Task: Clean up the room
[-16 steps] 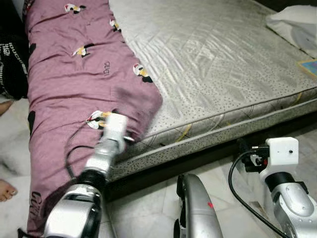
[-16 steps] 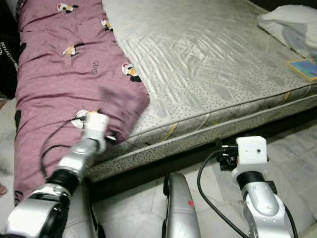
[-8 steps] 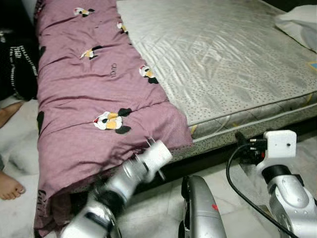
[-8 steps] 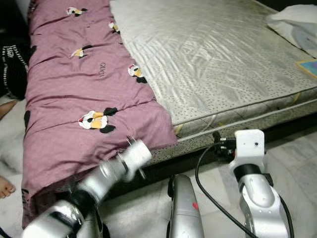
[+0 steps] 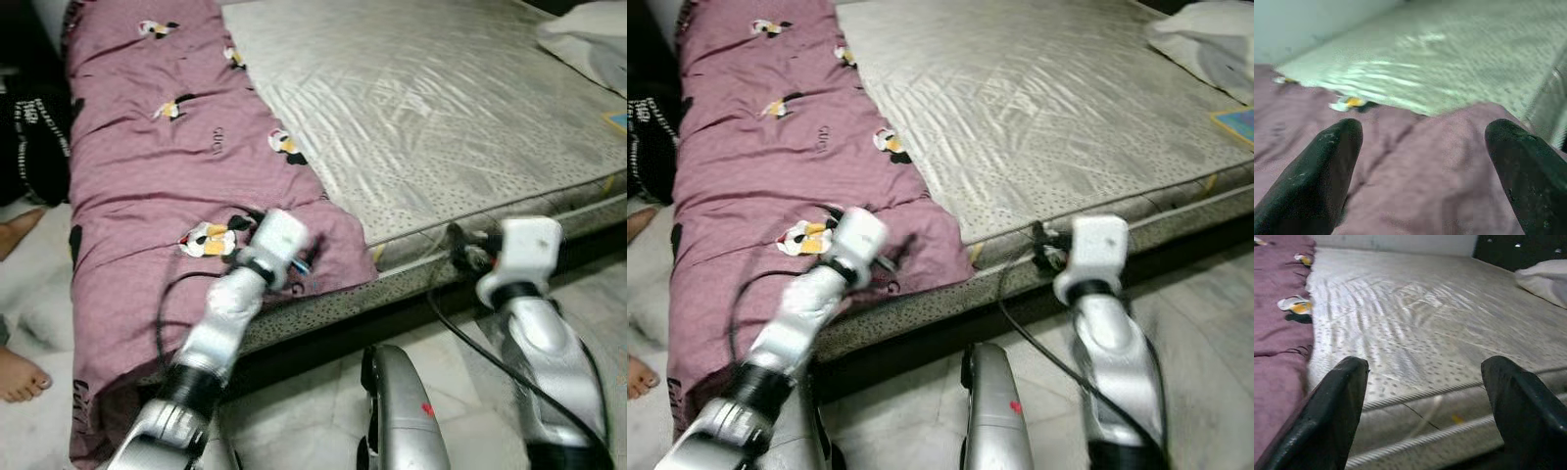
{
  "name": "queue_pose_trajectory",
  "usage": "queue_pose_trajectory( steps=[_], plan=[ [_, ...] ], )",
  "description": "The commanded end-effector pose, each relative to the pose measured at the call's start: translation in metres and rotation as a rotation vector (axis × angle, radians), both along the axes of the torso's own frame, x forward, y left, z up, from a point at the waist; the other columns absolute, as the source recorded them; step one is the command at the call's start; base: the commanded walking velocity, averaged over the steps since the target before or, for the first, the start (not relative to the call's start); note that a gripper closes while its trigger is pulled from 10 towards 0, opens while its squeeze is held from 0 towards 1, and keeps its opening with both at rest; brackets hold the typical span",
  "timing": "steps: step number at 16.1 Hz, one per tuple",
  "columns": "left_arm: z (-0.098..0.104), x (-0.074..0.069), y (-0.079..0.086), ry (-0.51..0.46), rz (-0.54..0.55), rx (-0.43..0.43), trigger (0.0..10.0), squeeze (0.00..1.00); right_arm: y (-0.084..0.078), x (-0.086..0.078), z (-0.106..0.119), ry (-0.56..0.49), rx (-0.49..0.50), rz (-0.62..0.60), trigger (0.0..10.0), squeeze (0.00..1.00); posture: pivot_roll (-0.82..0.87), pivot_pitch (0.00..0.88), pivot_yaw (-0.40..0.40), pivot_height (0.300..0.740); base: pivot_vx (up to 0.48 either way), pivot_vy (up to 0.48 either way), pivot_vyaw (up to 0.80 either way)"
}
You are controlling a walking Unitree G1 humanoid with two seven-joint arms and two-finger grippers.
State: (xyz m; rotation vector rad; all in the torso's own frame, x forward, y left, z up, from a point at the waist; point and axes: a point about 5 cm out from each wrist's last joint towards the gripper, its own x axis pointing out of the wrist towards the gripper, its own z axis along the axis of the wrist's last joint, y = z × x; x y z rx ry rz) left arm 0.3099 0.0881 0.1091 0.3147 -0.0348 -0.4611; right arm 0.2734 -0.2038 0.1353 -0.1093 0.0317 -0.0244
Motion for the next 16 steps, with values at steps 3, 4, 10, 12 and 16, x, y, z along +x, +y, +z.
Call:
queue_pose_trajectory(
  steps=[3, 4, 10, 12, 16],
  plan=[
    [0.009, -0.033, 0.023, -0.017, 0.066, -0.089, 10.0, 0.00, 0.020, 0.025, -0.006, -0.003, 0.030, 0.060, 10.0, 0.00, 0.05, 0.000, -0.037, 0.508, 0.000, 0.000, 0.00],
    [0.010, -0.044, 0.032, -0.015, 0.132, -0.123, 10.0, 0.00, 0.026, 0.032, -0.006, -0.005, 0.042, 0.081, 10.0, 0.00, 0.07, 0.000, -0.042, 0.508, 0.000, 0.000, 0.00],
    [0.006, -0.107, 0.115, 0.039, 0.679, -0.145, 10.0, 0.00, 0.076, 0.071, -0.026, 0.111, 0.157, 0.267, 10.0, 0.00, 0.25, 0.000, -0.081, 0.508, 0.000, 0.000, 0.00],
    [0.015, -0.118, 0.114, 0.035, 0.691, -0.166, 10.0, 0.00, 0.110, 0.074, -0.033, 0.160, 0.198, 0.361, 10.0, 0.00, 0.29, 0.028, -0.115, 0.508, 0.000, 0.000, 0.00],
    [0.026, -0.129, 0.105, 0.028, 0.700, -0.181, 10.0, 0.00, 0.163, 0.068, -0.046, 0.237, 0.227, 0.502, 10.0, 0.00, 0.33, 0.059, -0.135, 0.508, 0.000, 0.000, 0.00]
  ],
)
